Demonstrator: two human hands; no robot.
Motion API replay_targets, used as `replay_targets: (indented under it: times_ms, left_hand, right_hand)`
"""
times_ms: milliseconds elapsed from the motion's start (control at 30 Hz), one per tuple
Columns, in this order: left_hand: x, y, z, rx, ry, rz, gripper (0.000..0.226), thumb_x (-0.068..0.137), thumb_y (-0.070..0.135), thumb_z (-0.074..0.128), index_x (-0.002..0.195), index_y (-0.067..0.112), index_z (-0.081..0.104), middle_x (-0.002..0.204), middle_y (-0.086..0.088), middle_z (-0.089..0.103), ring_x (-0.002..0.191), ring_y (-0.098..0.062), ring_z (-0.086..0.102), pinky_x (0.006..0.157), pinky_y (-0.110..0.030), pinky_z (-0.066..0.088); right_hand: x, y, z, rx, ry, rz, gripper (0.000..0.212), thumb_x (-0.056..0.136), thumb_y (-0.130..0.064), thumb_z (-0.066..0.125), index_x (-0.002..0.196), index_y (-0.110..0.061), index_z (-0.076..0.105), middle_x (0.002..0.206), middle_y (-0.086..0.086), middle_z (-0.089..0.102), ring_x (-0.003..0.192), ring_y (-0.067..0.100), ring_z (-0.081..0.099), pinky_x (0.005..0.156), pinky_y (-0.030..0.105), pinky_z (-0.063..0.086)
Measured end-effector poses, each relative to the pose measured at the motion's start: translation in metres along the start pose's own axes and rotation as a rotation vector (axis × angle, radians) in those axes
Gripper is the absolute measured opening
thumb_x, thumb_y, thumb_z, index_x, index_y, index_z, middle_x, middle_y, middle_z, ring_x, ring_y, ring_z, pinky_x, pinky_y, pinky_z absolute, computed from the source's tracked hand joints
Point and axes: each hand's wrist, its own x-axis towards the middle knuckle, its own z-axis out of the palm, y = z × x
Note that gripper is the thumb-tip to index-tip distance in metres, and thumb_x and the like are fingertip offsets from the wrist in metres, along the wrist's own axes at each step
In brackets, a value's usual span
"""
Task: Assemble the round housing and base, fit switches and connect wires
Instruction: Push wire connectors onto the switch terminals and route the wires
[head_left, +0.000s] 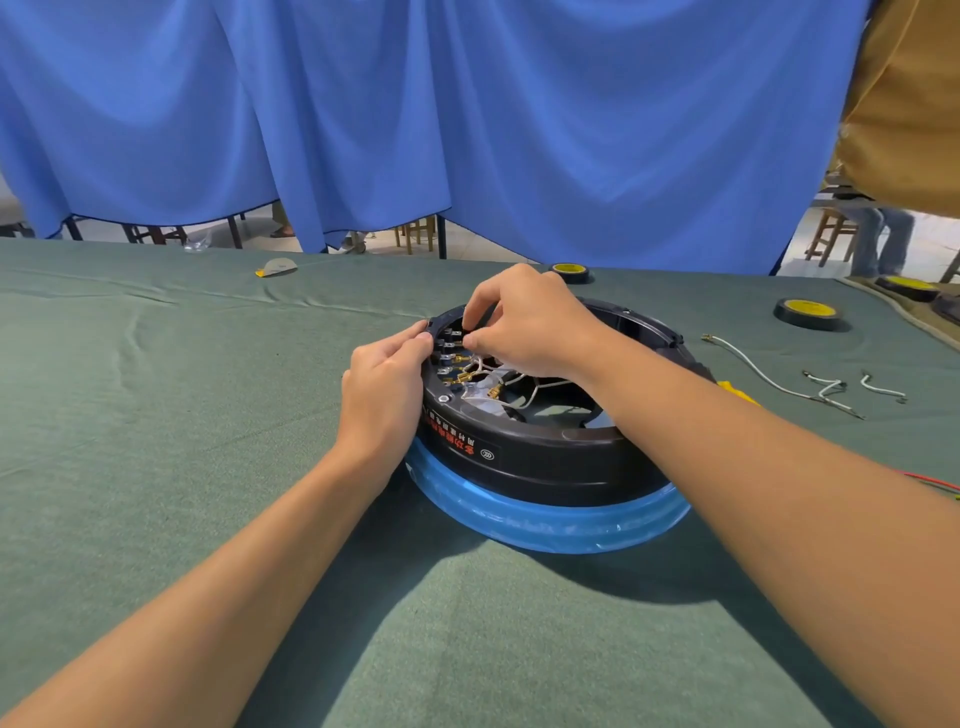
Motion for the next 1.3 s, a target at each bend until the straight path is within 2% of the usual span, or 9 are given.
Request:
replay_targets:
  times_ms: [100, 167, 333, 533, 700, 833, 1033, 1167, 1300]
  left_hand:
    - [0.0001, 0.0000, 0.0007, -0.008, -0.004, 0.014, 0.046, 0.075, 0.036, 0.053, 0.110, 0.016, 0.076, 0.092, -0.009, 0.077, 0.103, -0.034, 0.068, 0.101, -0.056, 0.046]
    - [-0.0003, 0.0001, 0.0007, -0.013, -0.012, 0.018, 0.040, 0.075, 0.035, 0.053, 0.101, 0.021, 0.078, 0.092, -0.010, 0.077, 0.102, -0.035, 0.068, 0.100, -0.056, 0.047]
    - [0.0006, -0.0010, 0.0005, -0.016, 0.001, 0.012, 0.051, 0.074, 0.035, 0.053, 0.115, 0.011, 0.074, 0.097, -0.009, 0.076, 0.105, -0.033, 0.068, 0.102, -0.054, 0.046]
    - [0.0004, 0.0017, 0.0002, -0.016, -0.004, 0.008, 0.038, 0.074, 0.035, 0.053, 0.101, 0.023, 0.077, 0.096, -0.006, 0.077, 0.106, -0.031, 0.067, 0.103, -0.052, 0.046]
    - [0.0004, 0.0014, -0.0001, -0.012, 0.006, 0.003, 0.046, 0.073, 0.034, 0.054, 0.109, 0.016, 0.076, 0.094, -0.009, 0.077, 0.105, -0.033, 0.068, 0.102, -0.054, 0.047]
    - [0.0000, 0.0028, 0.0001, -0.002, -0.008, 0.003, 0.051, 0.073, 0.035, 0.054, 0.115, 0.013, 0.074, 0.097, -0.007, 0.076, 0.106, -0.031, 0.067, 0.102, -0.053, 0.047]
    - [-0.0019, 0.0048, -0.0007, 0.007, 0.010, -0.014, 0.050, 0.072, 0.038, 0.054, 0.115, 0.021, 0.071, 0.089, 0.004, 0.076, 0.101, -0.024, 0.069, 0.101, -0.050, 0.049]
    - [-0.0022, 0.0059, -0.0004, 0.005, 0.003, -0.011, 0.059, 0.072, 0.038, 0.054, 0.123, 0.013, 0.068, 0.107, -0.006, 0.074, 0.110, -0.026, 0.065, 0.105, -0.049, 0.046]
    - [-0.0027, 0.0049, -0.0007, 0.020, 0.007, -0.011, 0.052, 0.072, 0.038, 0.053, 0.118, 0.019, 0.069, 0.098, 0.001, 0.075, 0.105, -0.023, 0.067, 0.103, -0.049, 0.047]
  right_hand:
    - [-0.0055, 0.0010, -0.0042, 0.005, -0.041, -0.040, 0.007, 0.085, -0.019, 0.071, 0.092, -0.020, 0.073, 0.073, -0.011, 0.060, 0.089, 0.016, 0.062, 0.078, 0.030, 0.053]
    - [-0.0082, -0.0013, -0.0041, -0.016, -0.096, -0.041, 0.008, 0.084, -0.020, 0.071, 0.092, -0.021, 0.075, 0.073, -0.010, 0.061, 0.086, 0.015, 0.064, 0.076, 0.030, 0.054]
    - [-0.0073, -0.0034, 0.0014, -0.057, -0.093, -0.040, 0.017, 0.087, -0.008, 0.065, 0.100, -0.014, 0.074, 0.088, 0.002, 0.065, 0.089, 0.018, 0.061, 0.070, 0.026, 0.050]
    - [-0.0057, -0.0018, 0.0004, -0.035, -0.091, -0.016, 0.018, 0.089, -0.005, 0.063, 0.099, -0.014, 0.074, 0.088, 0.001, 0.064, 0.091, 0.018, 0.061, 0.071, 0.025, 0.050]
    - [-0.0023, -0.0003, 0.0014, 0.003, -0.043, 0.015, 0.018, 0.089, -0.007, 0.061, 0.096, -0.011, 0.077, 0.091, 0.003, 0.070, 0.093, 0.018, 0.060, 0.073, 0.029, 0.054]
    - [-0.0014, 0.0003, 0.0011, 0.043, -0.019, 0.060, 0.018, 0.088, -0.006, 0.060, 0.088, -0.009, 0.078, 0.085, 0.005, 0.070, 0.085, 0.015, 0.061, 0.066, 0.023, 0.051]
    - [-0.0007, -0.0016, 0.0032, 0.029, -0.005, 0.076, 0.018, 0.089, -0.005, 0.059, 0.087, -0.007, 0.077, 0.086, 0.008, 0.071, 0.084, 0.018, 0.064, 0.074, 0.035, 0.057]
    - [-0.0006, -0.0009, 0.0030, 0.043, -0.003, 0.088, 0.018, 0.089, -0.005, 0.059, 0.091, -0.008, 0.076, 0.089, 0.006, 0.070, 0.086, 0.016, 0.061, 0.068, 0.027, 0.052]
    - [-0.0001, 0.0000, 0.0042, 0.062, -0.008, 0.105, 0.017, 0.089, -0.004, 0.060, 0.091, -0.009, 0.077, 0.091, 0.006, 0.069, 0.087, 0.016, 0.060, 0.067, 0.026, 0.051]
